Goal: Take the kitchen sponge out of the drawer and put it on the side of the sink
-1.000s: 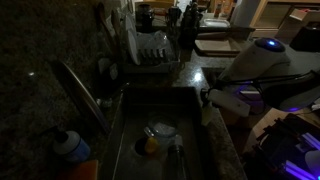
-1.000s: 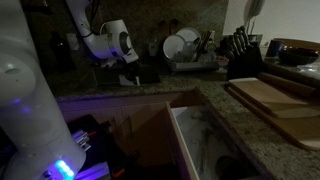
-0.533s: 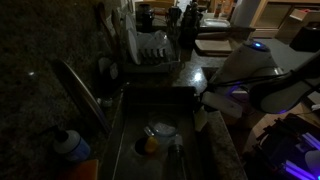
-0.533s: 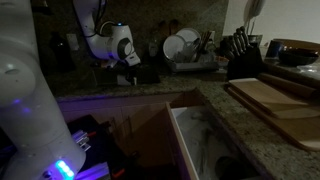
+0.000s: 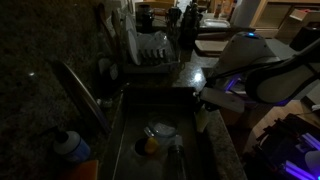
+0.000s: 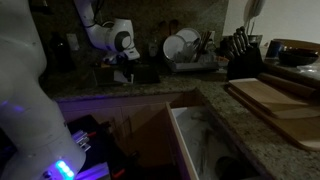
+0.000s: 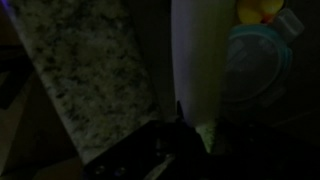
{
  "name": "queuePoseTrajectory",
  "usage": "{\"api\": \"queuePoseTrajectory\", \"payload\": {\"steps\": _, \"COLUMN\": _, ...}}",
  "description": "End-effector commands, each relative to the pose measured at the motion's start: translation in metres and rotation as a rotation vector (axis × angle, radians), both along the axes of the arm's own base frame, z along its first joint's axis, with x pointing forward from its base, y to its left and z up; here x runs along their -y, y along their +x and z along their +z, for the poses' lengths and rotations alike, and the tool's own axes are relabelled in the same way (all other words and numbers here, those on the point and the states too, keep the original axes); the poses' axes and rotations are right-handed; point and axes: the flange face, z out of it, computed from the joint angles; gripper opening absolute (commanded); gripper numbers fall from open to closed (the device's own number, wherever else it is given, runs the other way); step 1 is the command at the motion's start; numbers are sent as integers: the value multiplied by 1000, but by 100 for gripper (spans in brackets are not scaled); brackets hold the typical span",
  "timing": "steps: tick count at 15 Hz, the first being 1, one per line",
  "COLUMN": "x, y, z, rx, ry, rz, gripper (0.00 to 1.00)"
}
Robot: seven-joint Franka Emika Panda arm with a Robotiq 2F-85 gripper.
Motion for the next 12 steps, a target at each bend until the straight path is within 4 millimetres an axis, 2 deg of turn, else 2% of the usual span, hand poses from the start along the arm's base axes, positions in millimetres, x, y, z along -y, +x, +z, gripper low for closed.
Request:
{"api": "queuePoseTrajectory", "payload": {"steps": 1, "x": 12, "y": -24, "z": 42, "rx": -54, "ry": -178, "rz": -82, "gripper": 3}}
{"api": "queuePoseTrajectory", "payload": {"steps": 4, "x": 20, "y": -43, "z": 73, "rx": -175, "ry": -236, "rz": -113, "gripper": 3}}
{"api": "queuePoseTrajectory", "payload": {"steps": 8, "x": 34, "y": -62, "z": 81, "rx": -232, "ry": -322, "rz": -99, "gripper": 3}}
{"api": "queuePoseTrajectory", "payload": {"steps": 9, "x": 34, "y": -62, "z": 79, "rx": -202, "ry": -344, "rz": -93, "gripper": 3}}
{"api": "queuePoseTrajectory", "payload": {"steps": 12, "x": 35, "y": -56, "z": 48, "rx": -49, "ry": -430, "rz": -40, "gripper": 3}}
